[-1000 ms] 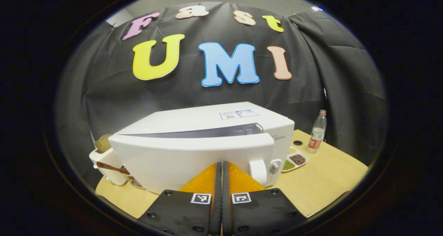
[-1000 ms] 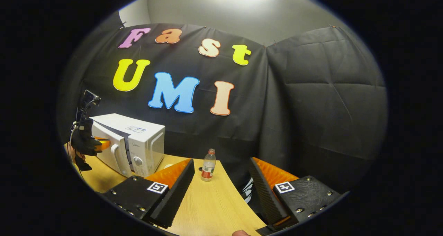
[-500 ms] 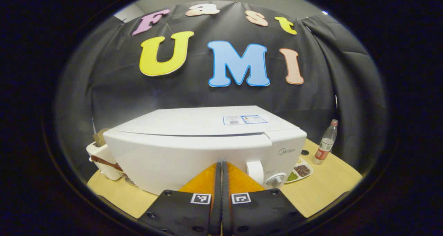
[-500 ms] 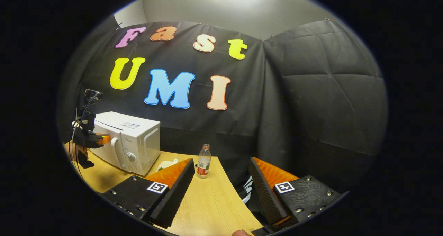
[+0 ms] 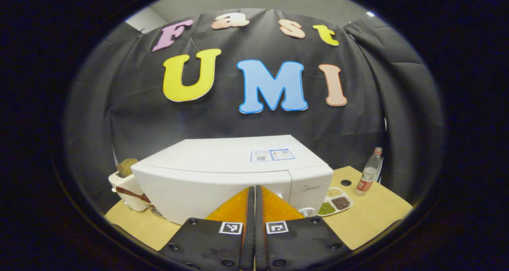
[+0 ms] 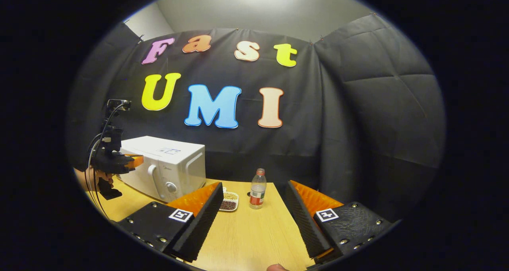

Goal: Open the microwave oven with the left hand, put the food in, and close the microwave oven.

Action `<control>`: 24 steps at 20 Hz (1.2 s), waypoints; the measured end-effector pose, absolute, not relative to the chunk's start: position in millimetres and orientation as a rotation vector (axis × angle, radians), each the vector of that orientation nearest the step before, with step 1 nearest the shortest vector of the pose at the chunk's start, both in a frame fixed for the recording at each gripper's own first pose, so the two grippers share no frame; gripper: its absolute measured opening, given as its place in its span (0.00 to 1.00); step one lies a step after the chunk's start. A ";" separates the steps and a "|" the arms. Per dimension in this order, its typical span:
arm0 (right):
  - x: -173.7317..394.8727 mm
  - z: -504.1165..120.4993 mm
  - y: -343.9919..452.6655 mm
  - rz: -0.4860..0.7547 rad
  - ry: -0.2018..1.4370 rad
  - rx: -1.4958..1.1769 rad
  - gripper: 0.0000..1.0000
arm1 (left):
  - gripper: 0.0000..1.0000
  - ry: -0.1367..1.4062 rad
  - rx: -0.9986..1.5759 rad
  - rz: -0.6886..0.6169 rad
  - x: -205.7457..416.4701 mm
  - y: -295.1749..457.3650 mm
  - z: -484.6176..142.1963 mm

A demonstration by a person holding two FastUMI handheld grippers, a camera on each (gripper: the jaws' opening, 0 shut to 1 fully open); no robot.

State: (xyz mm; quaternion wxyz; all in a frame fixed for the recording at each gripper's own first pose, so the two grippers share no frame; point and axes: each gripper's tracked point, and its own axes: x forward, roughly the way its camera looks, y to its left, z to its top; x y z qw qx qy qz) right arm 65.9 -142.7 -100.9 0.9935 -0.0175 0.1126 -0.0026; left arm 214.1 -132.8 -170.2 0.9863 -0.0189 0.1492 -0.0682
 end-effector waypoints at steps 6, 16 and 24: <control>44.4 -91.5 -99.8 0.024 0.210 -0.004 0.96 | 0.07 0.211 -0.026 -0.139 149.1 -97.6 -117.9; -8.1 -68.3 -36.2 0.049 0.142 -0.012 0.97 | 0.07 0.123 -0.022 -0.132 36.0 -47.2 -71.0; -39.1 -61.3 -19.6 0.032 0.114 -0.004 0.97 | 1.00 0.084 -0.041 -0.084 -22.1 -11.4 -58.5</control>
